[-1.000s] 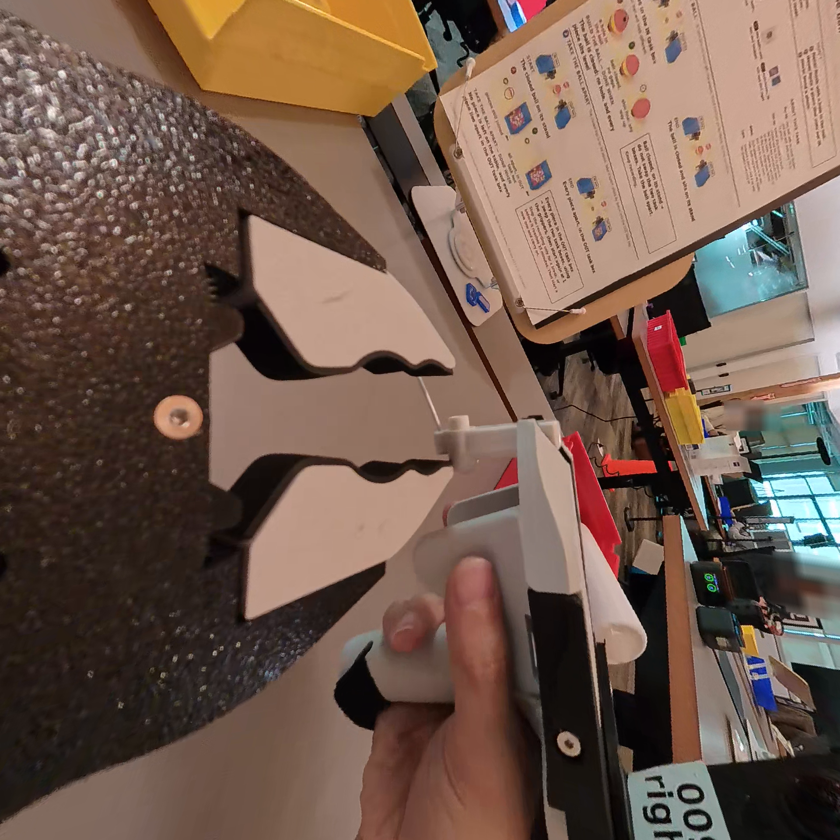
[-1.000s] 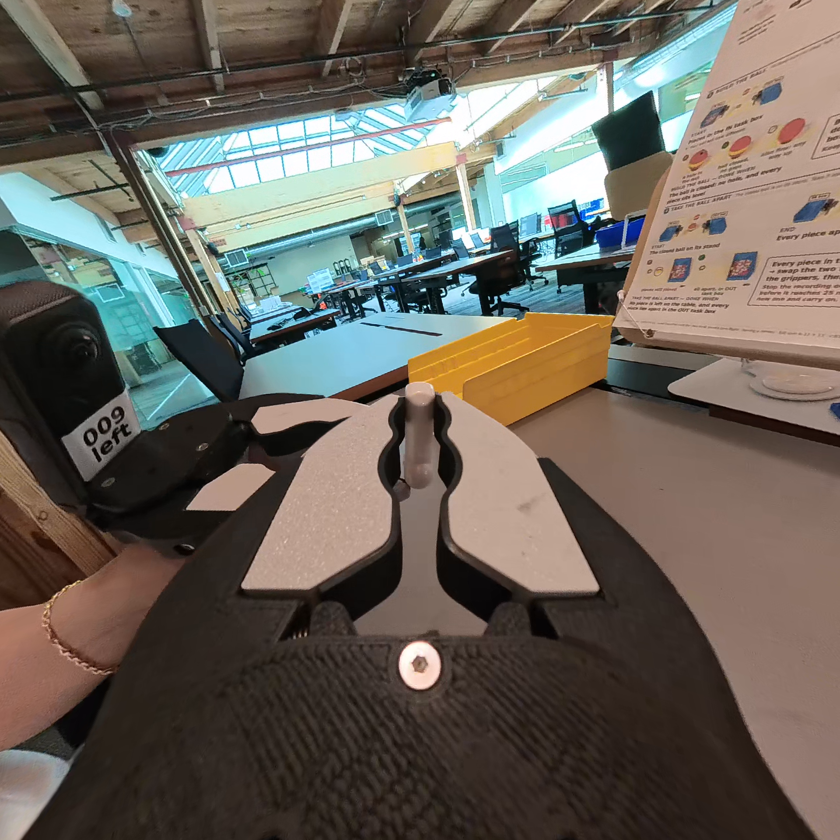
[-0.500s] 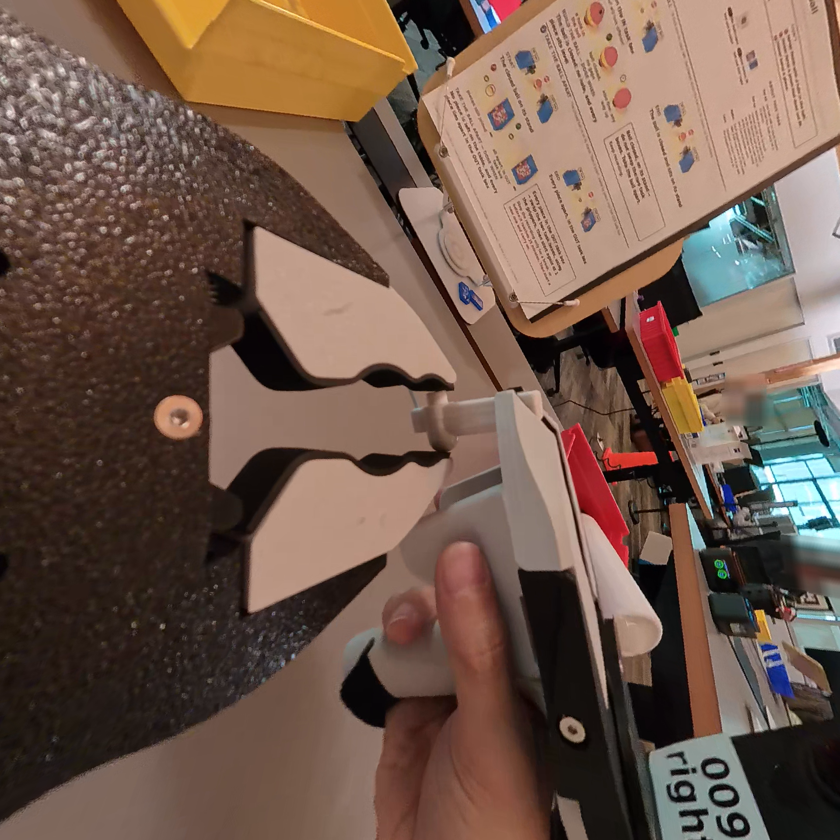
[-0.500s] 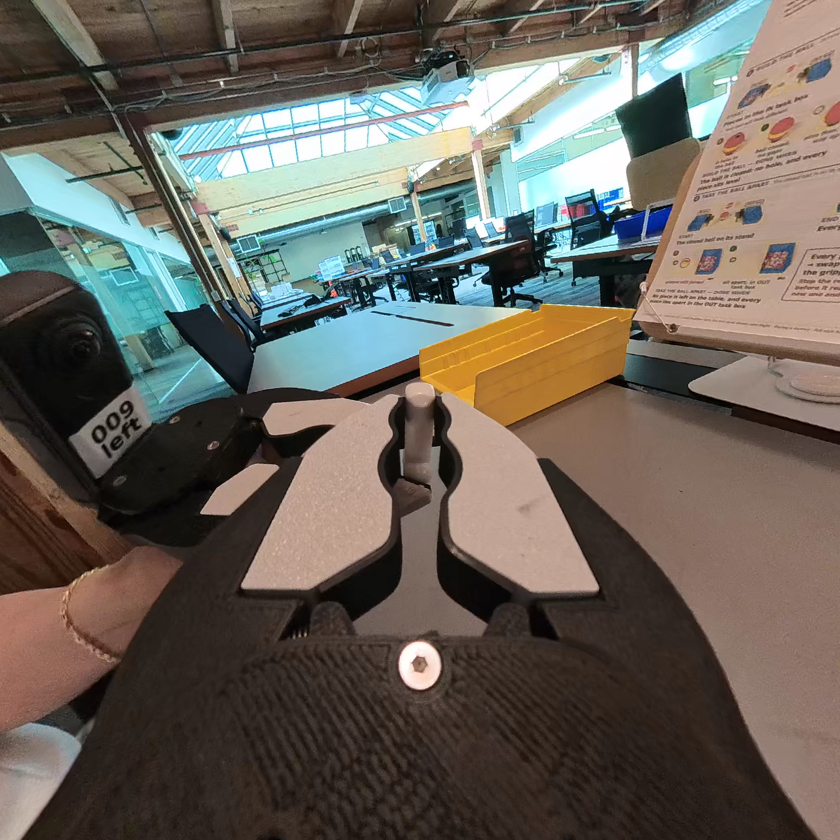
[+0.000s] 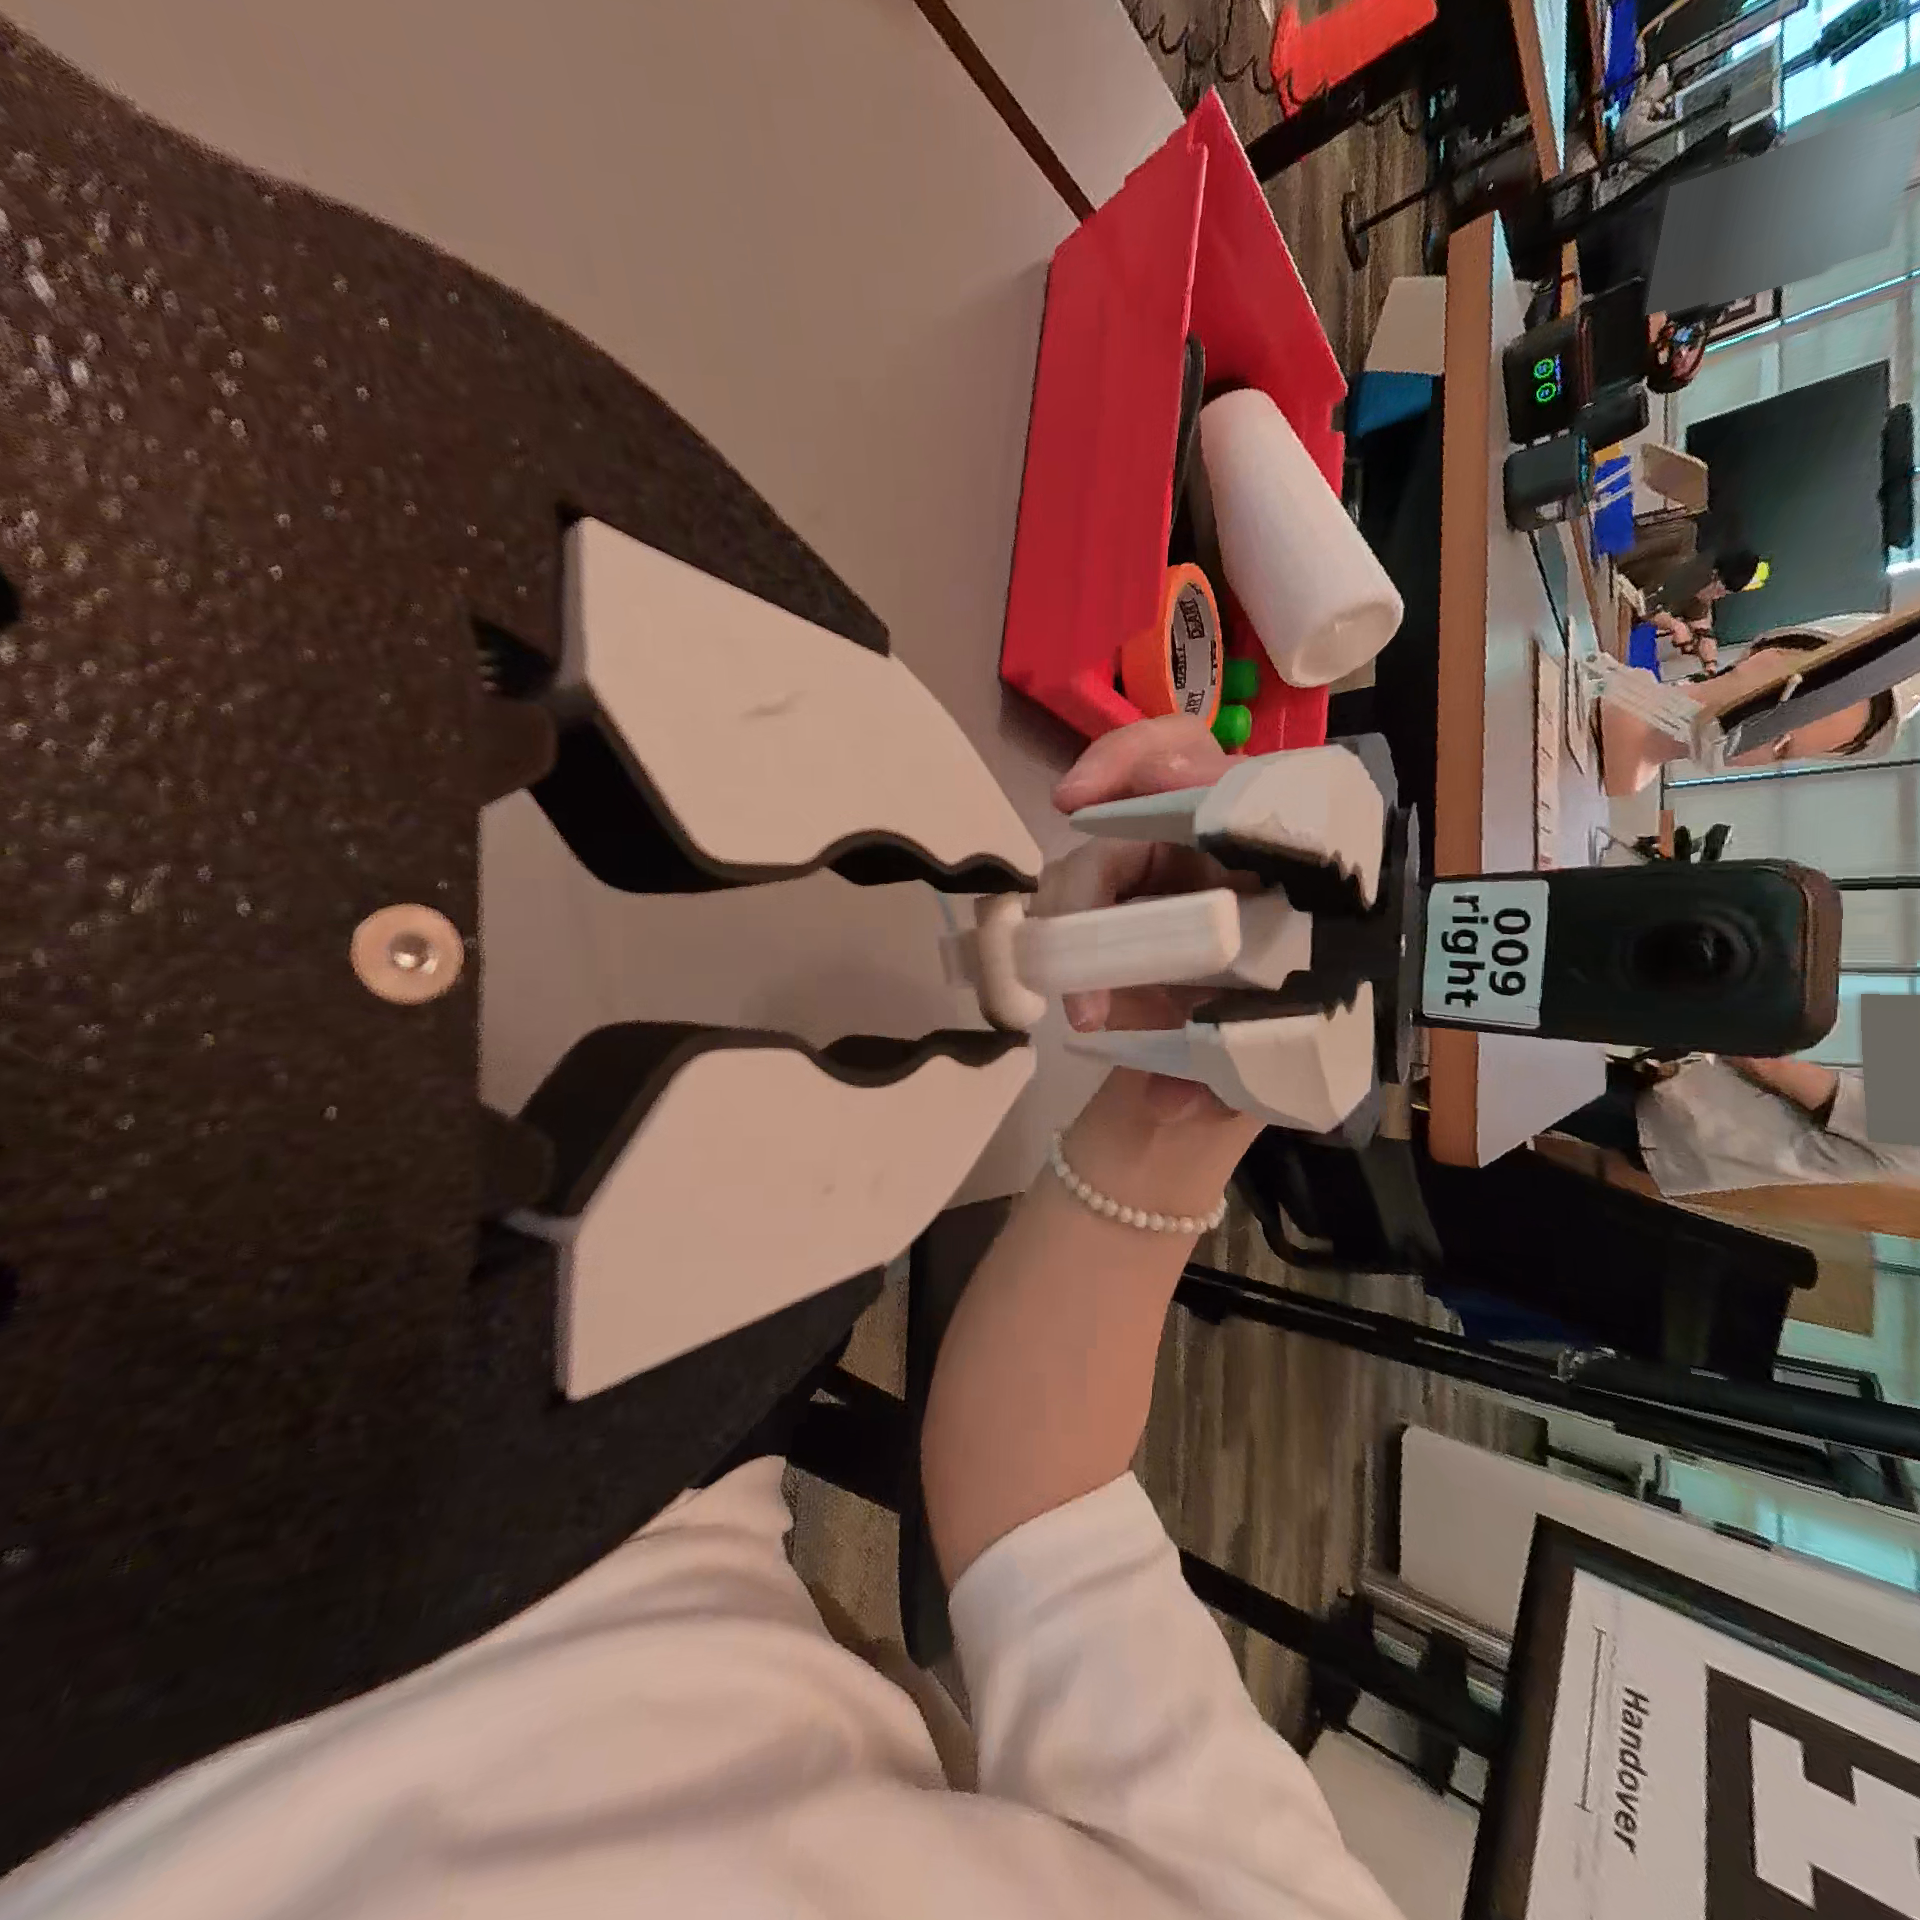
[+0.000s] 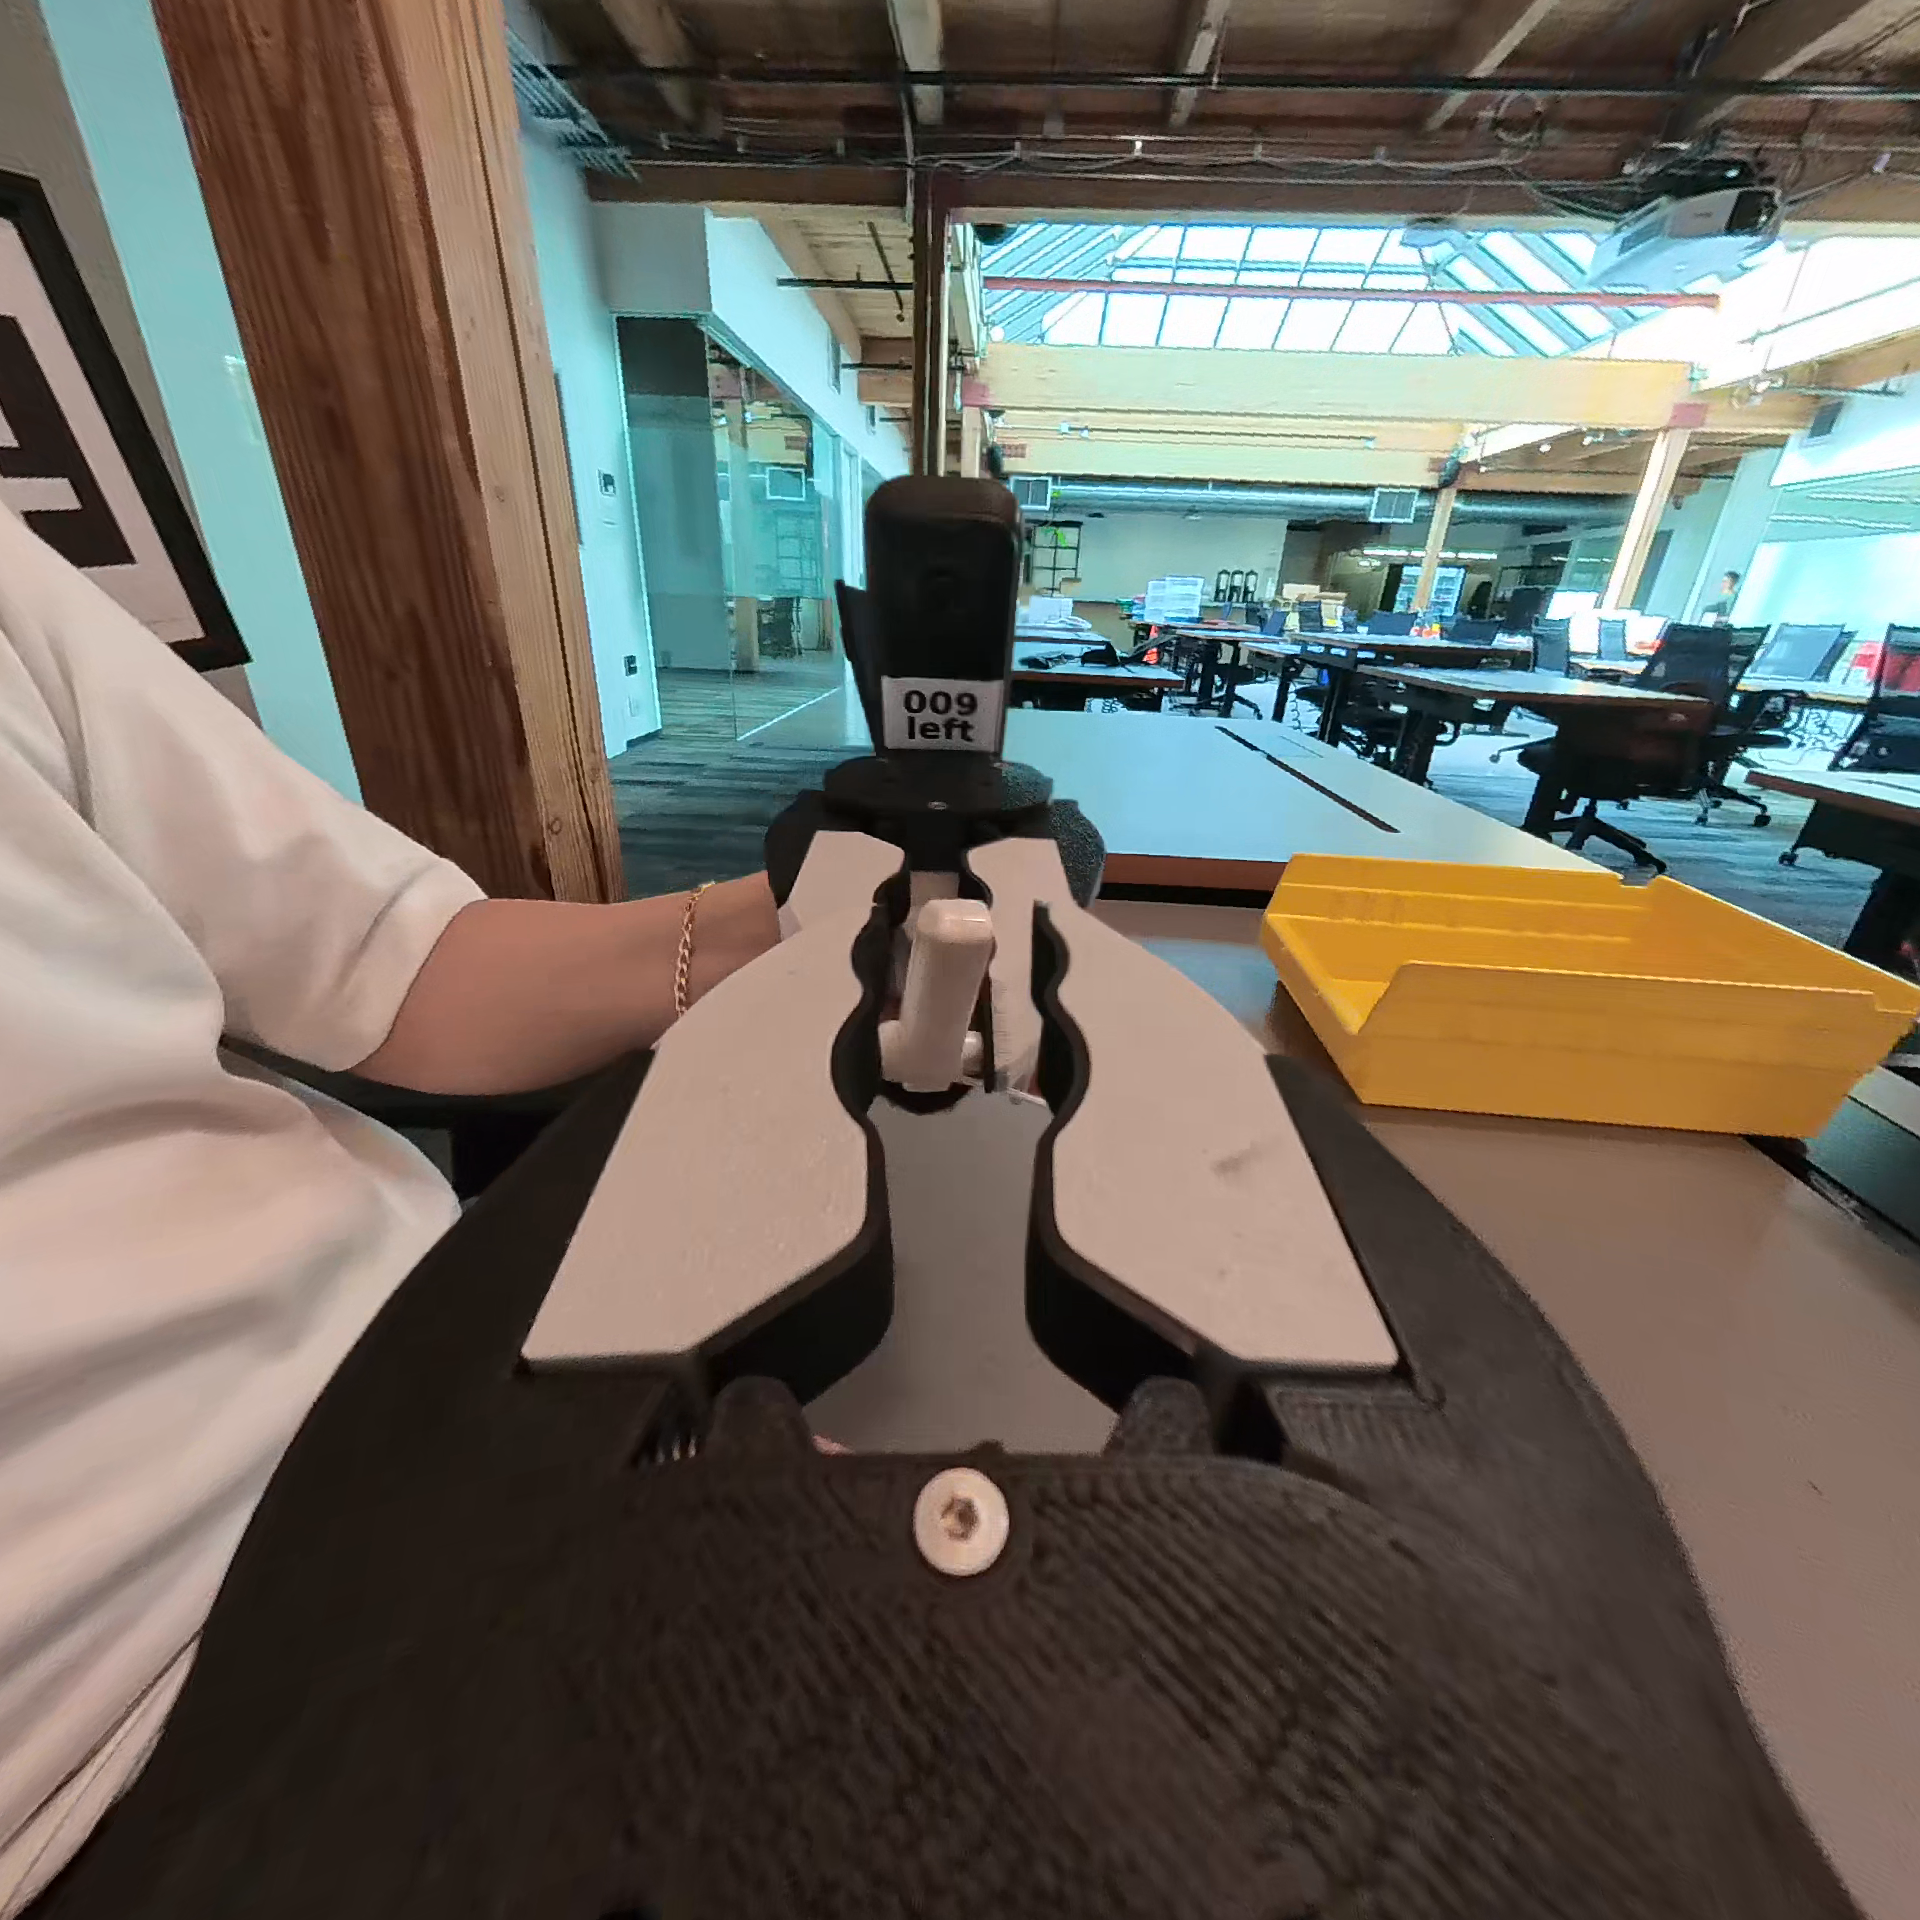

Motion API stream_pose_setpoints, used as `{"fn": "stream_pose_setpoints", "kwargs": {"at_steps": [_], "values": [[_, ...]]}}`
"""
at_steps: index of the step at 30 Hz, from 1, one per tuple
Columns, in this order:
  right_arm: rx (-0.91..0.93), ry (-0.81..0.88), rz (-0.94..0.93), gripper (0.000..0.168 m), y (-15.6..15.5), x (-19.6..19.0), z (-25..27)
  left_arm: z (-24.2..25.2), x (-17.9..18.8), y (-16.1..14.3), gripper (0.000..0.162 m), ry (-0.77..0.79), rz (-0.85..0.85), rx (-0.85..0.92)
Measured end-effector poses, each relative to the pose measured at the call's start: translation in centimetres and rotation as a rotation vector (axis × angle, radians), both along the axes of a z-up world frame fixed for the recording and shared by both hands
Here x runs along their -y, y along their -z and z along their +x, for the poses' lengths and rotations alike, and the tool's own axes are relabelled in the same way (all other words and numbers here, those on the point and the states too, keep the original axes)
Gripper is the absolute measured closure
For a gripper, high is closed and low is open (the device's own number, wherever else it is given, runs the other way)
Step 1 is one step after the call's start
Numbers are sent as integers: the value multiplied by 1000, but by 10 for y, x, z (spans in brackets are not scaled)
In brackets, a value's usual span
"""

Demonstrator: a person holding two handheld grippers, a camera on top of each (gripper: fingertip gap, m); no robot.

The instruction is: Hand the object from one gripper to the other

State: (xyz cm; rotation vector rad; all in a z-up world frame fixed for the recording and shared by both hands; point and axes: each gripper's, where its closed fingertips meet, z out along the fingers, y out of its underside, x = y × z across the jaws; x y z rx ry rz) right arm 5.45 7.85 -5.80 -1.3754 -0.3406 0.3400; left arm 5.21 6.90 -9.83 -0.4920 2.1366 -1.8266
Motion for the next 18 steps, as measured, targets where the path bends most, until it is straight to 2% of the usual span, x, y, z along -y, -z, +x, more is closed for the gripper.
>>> {"fn": "stream_pose_setpoints", "kwargs": {"at_steps": [3,7,9,11,13,16,18], "values": [[19,-5,-40,154,7,-7,-4,0,0,4,137,10,-22,-9],[36,52,-65,154,7,-12,2,6,-5,2,137,-46,-55,1],[-8,137,-46,154,-1,-15,15,19,-16,-5,135,-189,-64,68],[-81,257,-55,154,-4,-19,34,29,-27,-11,118,-347,-9,178],[-191,329,-42,154,-8,-21,48,35,-34,-12,120,-494,103,313],[-320,326,-47,154,-8,-24,53,36,-34,-17,128,-635,248,521],[-352,314,-55,154,-6,-27,52,39,-36,-18,129,-711,308,584]]}}
